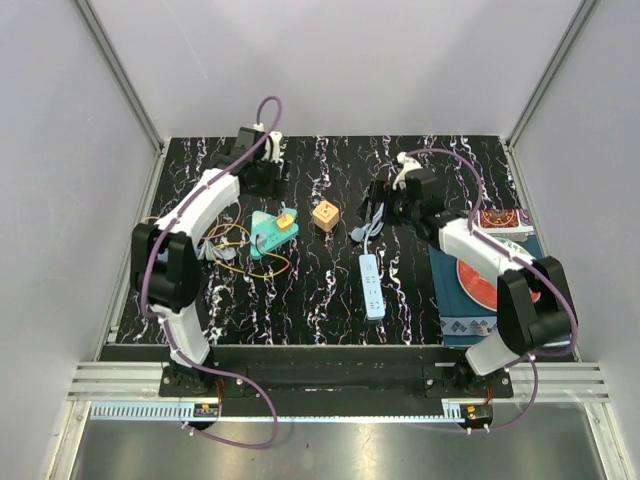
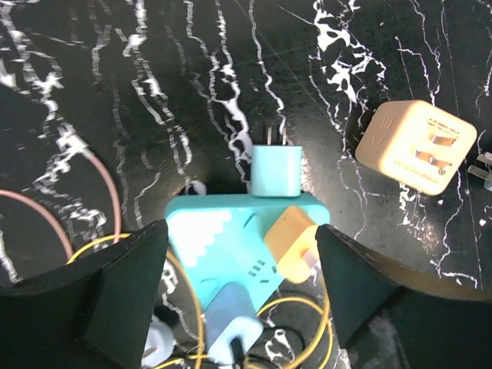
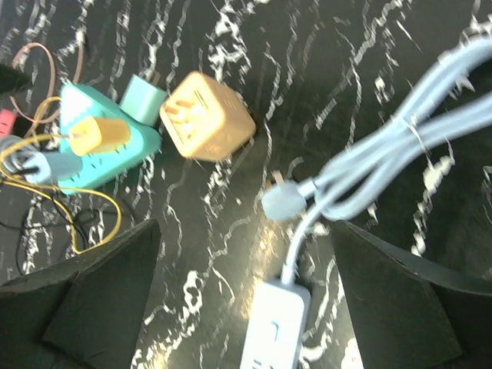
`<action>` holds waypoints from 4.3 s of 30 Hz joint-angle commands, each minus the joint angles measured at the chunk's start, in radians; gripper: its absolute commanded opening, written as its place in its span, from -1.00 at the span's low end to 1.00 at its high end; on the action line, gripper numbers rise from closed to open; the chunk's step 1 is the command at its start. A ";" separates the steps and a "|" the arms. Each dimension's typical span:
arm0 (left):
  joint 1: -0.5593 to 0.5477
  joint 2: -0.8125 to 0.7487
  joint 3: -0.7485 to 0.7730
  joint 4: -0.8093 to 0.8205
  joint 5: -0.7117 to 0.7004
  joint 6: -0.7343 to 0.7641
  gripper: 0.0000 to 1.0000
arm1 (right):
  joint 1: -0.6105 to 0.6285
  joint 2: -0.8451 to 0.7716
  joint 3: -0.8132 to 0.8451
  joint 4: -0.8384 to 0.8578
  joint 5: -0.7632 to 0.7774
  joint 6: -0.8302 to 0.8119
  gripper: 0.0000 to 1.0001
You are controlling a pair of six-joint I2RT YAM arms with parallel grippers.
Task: Insert the plug
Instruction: Pick up the plug from the center of the board.
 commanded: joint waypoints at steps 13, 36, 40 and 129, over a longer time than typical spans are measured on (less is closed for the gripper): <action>-0.108 0.429 0.331 -0.118 -0.095 0.029 0.31 | 0.003 -0.224 -0.179 -0.041 0.065 -0.043 0.94; -0.109 0.069 0.208 0.048 0.133 -0.344 -0.62 | 0.008 -0.380 -0.194 -0.033 0.029 -0.018 0.93; -0.140 -0.112 0.015 0.270 0.194 -0.508 -0.62 | 0.040 -0.486 -0.252 0.057 0.005 -0.001 0.87; -0.362 -0.931 -0.530 0.471 -0.420 -0.057 0.98 | 0.425 -0.386 0.123 -0.615 0.275 -0.050 -1.00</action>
